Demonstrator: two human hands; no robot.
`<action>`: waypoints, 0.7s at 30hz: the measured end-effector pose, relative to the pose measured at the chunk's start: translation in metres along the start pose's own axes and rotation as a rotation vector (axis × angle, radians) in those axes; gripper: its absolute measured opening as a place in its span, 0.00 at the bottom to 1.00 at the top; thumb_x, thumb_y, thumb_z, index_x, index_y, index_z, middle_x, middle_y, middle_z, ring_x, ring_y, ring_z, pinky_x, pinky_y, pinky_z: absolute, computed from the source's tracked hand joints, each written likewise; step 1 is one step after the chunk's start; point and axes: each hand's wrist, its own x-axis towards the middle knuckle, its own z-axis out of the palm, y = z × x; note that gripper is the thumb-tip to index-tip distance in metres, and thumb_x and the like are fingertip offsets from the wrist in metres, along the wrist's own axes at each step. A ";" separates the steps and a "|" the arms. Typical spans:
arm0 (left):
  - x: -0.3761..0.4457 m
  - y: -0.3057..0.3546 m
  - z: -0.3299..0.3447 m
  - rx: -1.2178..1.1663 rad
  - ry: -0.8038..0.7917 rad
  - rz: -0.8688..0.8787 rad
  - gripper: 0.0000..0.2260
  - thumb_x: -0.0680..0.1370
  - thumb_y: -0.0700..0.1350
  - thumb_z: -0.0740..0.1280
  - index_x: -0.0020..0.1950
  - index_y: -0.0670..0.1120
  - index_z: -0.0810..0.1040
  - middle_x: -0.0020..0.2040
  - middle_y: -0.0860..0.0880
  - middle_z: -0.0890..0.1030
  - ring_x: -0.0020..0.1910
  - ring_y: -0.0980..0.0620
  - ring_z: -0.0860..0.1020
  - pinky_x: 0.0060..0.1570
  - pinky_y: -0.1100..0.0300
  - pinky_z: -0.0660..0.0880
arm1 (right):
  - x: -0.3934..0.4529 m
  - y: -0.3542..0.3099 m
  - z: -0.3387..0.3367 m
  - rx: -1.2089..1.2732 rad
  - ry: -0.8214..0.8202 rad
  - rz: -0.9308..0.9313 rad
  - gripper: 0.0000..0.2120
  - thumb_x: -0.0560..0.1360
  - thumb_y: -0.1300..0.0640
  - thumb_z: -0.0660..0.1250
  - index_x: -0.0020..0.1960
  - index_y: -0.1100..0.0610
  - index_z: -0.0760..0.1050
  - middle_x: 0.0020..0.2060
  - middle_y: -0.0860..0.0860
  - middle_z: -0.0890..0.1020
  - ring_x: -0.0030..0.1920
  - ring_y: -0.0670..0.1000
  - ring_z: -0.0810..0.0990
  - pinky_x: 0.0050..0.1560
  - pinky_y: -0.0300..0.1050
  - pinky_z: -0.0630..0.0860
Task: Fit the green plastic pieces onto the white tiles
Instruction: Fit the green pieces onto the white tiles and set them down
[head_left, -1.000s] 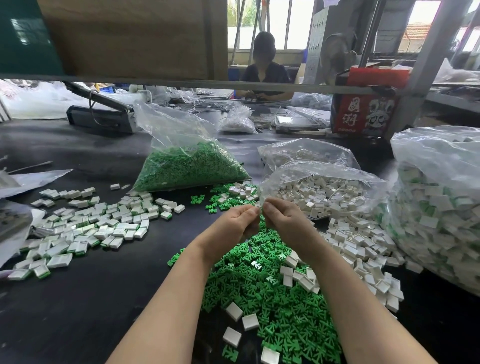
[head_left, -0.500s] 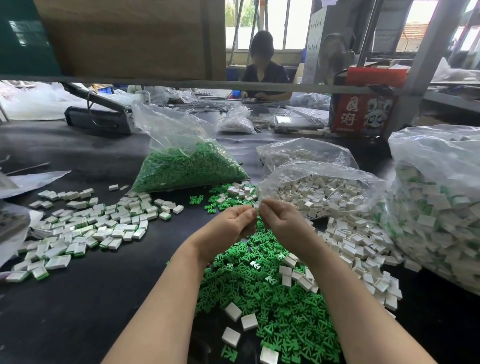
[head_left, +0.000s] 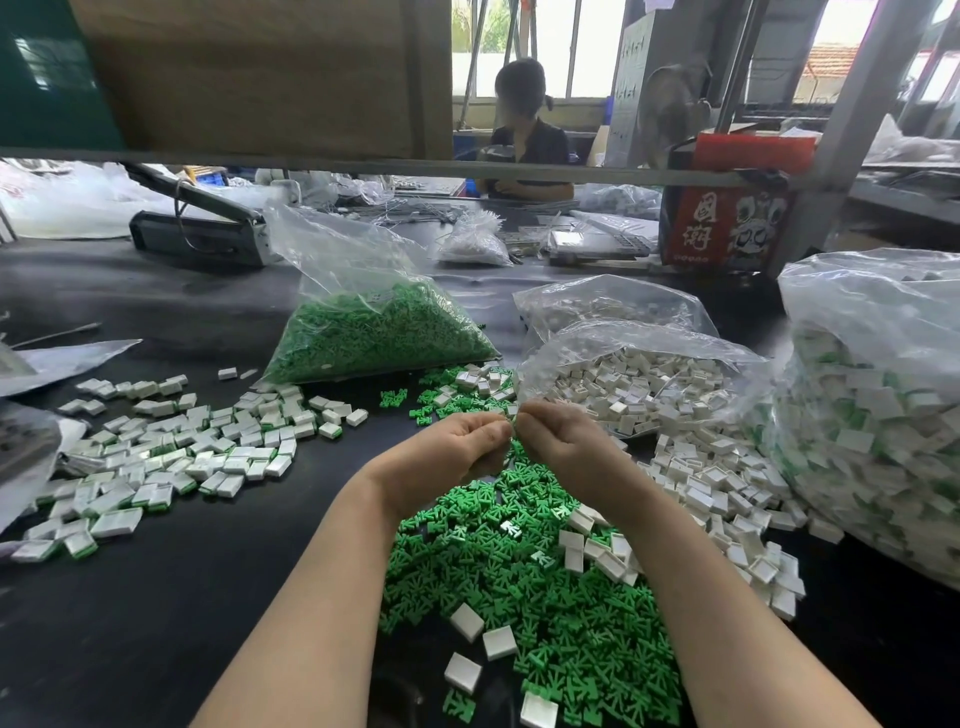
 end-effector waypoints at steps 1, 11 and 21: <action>0.000 0.000 -0.001 0.000 -0.001 -0.004 0.12 0.85 0.45 0.56 0.41 0.47 0.68 0.30 0.57 0.66 0.28 0.61 0.64 0.33 0.71 0.68 | 0.000 0.001 0.000 -0.005 -0.006 -0.001 0.15 0.83 0.57 0.59 0.37 0.55 0.68 0.30 0.47 0.68 0.32 0.46 0.65 0.37 0.47 0.64; 0.002 0.005 0.006 -0.217 0.049 -0.037 0.15 0.83 0.47 0.53 0.36 0.49 0.63 0.28 0.51 0.59 0.27 0.54 0.54 0.25 0.64 0.53 | 0.007 0.006 0.005 -0.084 0.109 -0.060 0.11 0.83 0.54 0.57 0.42 0.52 0.69 0.30 0.48 0.71 0.30 0.46 0.66 0.34 0.46 0.65; -0.002 0.007 0.006 -0.306 0.085 -0.051 0.15 0.83 0.47 0.55 0.39 0.47 0.72 0.31 0.51 0.66 0.28 0.55 0.61 0.30 0.59 0.53 | 0.009 0.004 0.008 -0.084 0.381 -0.094 0.19 0.82 0.51 0.57 0.34 0.56 0.69 0.26 0.48 0.70 0.28 0.50 0.66 0.31 0.53 0.67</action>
